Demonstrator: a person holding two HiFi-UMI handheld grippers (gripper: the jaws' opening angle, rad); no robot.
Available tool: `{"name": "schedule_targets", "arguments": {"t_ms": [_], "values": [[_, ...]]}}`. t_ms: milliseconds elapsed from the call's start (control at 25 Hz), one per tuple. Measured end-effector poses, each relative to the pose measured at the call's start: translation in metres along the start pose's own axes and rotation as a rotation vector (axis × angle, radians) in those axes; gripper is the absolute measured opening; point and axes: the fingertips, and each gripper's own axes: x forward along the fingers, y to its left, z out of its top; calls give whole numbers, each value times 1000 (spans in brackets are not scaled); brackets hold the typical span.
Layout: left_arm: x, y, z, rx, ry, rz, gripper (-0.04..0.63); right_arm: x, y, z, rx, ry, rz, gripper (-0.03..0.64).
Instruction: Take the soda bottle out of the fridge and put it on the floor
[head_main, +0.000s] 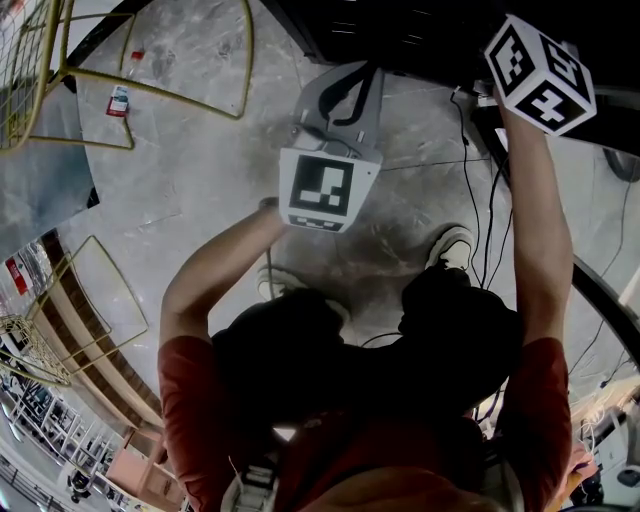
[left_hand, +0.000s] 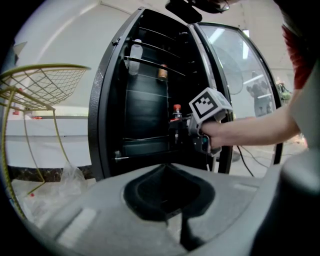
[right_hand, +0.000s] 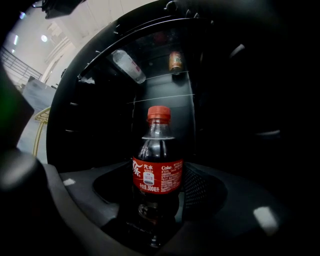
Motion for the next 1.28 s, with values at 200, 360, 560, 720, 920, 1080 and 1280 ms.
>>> {"name": "schedule_targets", "arguments": {"t_ms": [200, 360, 560, 720, 920, 1080, 1280], "values": [[-2, 1, 1, 3, 1, 6, -2, -17, 4, -2, 16, -4, 34, 298], [-5, 1, 2, 8, -1, 14, -2, -41, 11, -3, -4, -18, 67, 298], [-10, 2, 4, 14, -3, 23, -2, -68, 21, -1, -11, -30, 112, 298], [-13, 5, 4, 16, -4, 32, -2, -89, 28, 1, 18, -37, 144, 298], [-19, 4, 1, 26, 1, 36, 0, -115, 42, -3, 31, -46, 205, 298], [-22, 6, -2, 30, 7, 42, -2, -129, 56, -14, 17, -31, 252, 298], [-32, 11, -6, 27, 19, 53, -1, -141, 76, -38, -6, -2, 319, 298]]}}
